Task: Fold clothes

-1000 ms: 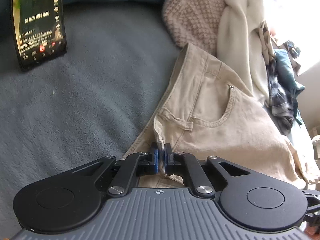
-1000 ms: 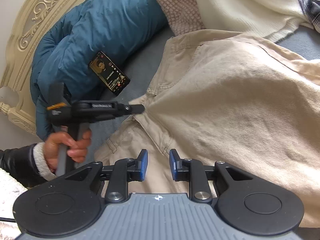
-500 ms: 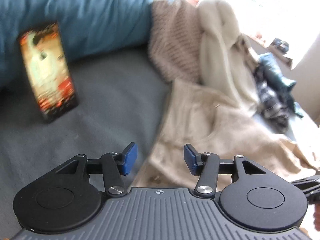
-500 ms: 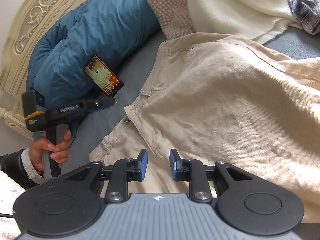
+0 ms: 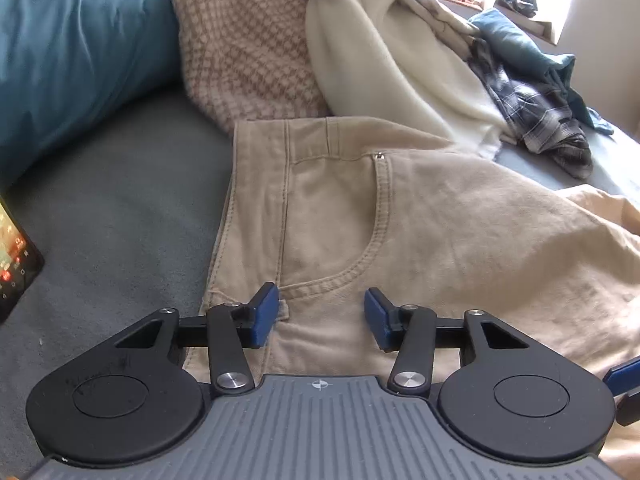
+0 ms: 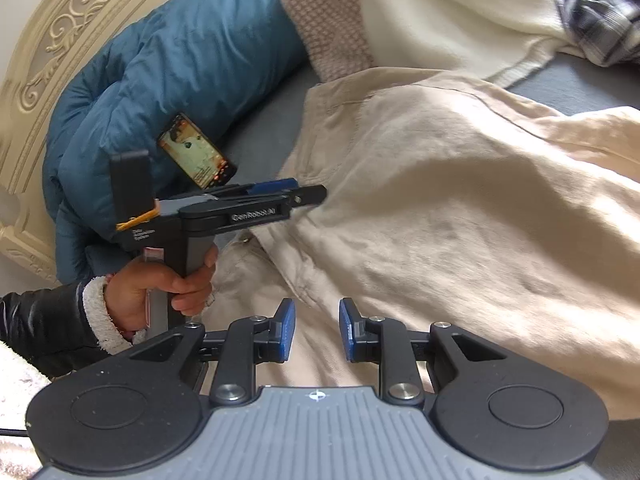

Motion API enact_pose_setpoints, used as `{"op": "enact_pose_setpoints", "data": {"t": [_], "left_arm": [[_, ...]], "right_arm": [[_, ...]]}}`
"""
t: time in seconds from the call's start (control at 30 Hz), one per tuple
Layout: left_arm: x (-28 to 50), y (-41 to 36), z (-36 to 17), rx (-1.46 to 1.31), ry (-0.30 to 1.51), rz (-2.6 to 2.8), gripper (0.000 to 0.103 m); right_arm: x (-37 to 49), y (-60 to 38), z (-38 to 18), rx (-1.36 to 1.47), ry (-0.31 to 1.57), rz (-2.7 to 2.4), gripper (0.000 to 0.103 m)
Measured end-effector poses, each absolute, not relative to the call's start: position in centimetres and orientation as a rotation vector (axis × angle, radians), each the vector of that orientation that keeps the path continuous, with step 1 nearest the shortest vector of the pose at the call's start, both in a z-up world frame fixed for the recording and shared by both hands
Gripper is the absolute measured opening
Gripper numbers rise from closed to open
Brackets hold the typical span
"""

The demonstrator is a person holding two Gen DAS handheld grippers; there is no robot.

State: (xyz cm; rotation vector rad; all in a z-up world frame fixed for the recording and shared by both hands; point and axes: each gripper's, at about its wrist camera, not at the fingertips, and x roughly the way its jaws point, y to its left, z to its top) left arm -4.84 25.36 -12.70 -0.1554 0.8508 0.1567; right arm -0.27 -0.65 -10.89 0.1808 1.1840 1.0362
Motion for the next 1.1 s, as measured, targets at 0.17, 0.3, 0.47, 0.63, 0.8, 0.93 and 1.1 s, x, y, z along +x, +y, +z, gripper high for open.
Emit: {"op": "enact_pose_setpoints", "data": {"t": [0.17, 0.3, 0.47, 0.63, 0.8, 0.93, 1.1], "left_arm": [[-5.2, 25.5, -11.4, -0.215, 0.826, 0.136, 0.05], [-4.9, 24.8, -10.3, -0.181, 0.784, 0.119, 0.051], [-3.1, 23.3, -9.9, -0.142, 0.784, 0.11, 0.051], [-1.9, 22.0, -9.8, -0.138, 0.791, 0.093, 0.051], [-0.8, 20.5, -9.5, -0.125, 0.781, 0.07, 0.051], [0.0, 19.4, -10.2, -0.115, 0.778, 0.087, 0.052], [0.9, 19.8, -12.1, -0.183, 0.833, 0.177, 0.052]], "right_arm": [[0.0, -1.2, -10.9, 0.187, 1.187, 1.029, 0.026], [0.1, -1.9, -10.3, 0.182, 1.168, 1.024, 0.026], [0.1, -4.4, -9.4, 0.19, 1.153, 0.98, 0.026], [-0.2, -7.9, -8.8, 0.216, 1.147, 0.905, 0.026], [-1.0, -13.3, -8.7, 0.293, 1.125, 0.77, 0.026], [-1.3, -17.3, -8.8, 0.39, 1.105, 0.651, 0.026], [-1.4, -21.2, -7.9, 0.422, 1.057, 0.559, 0.026]]}}
